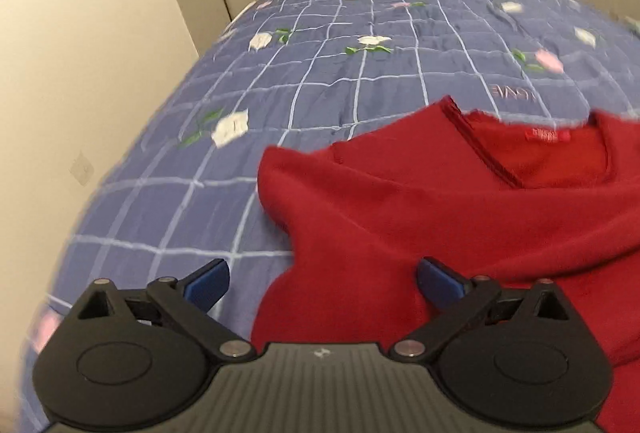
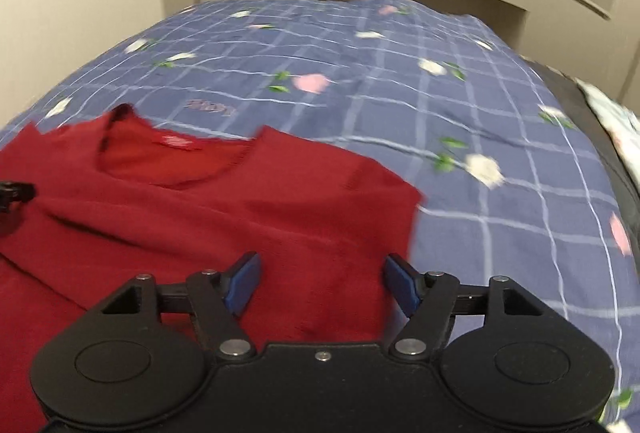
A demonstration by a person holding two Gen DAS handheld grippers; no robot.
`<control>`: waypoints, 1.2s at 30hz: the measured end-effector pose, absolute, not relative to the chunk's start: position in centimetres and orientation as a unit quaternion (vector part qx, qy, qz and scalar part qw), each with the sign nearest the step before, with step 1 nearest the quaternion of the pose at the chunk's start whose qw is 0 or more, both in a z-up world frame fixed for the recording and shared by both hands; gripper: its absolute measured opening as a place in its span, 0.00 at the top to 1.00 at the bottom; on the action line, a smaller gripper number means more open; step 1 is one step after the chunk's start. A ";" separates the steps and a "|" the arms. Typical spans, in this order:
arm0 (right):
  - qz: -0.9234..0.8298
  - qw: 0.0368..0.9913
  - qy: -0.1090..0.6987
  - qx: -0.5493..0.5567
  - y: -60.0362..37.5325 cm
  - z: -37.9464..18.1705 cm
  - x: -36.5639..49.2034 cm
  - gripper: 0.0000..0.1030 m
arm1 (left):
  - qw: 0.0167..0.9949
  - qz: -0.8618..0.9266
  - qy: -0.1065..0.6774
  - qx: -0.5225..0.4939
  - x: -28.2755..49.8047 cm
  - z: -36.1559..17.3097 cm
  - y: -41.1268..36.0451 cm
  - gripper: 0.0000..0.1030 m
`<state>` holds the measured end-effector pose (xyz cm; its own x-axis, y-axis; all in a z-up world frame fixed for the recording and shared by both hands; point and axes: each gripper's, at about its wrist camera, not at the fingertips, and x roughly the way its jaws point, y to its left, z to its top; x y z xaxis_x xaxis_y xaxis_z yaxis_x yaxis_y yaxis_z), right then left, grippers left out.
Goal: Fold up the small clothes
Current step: 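Open both grippers to release the folded hem and lift away, then raise both grippers above the folded red sweater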
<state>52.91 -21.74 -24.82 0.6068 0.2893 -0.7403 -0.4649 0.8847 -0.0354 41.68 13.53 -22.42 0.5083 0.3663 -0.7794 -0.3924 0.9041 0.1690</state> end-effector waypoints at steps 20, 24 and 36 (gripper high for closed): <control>0.216 0.893 0.388 -0.068 -27.1 -19.2 39.3 0.01 | 0.839 0.241 0.480 -0.090 27.7 -18.5 11.4 0.01; 0.197 0.891 0.407 -0.040 -28.1 -18.1 34.2 0.01 | 0.819 0.245 0.507 -0.110 24.1 -18.6 10.0 0.01; 0.119 0.910 0.398 0.003 -28.9 -11.5 20.7 0.01 | 0.821 0.186 0.525 -0.127 16.0 -13.0 6.6 0.01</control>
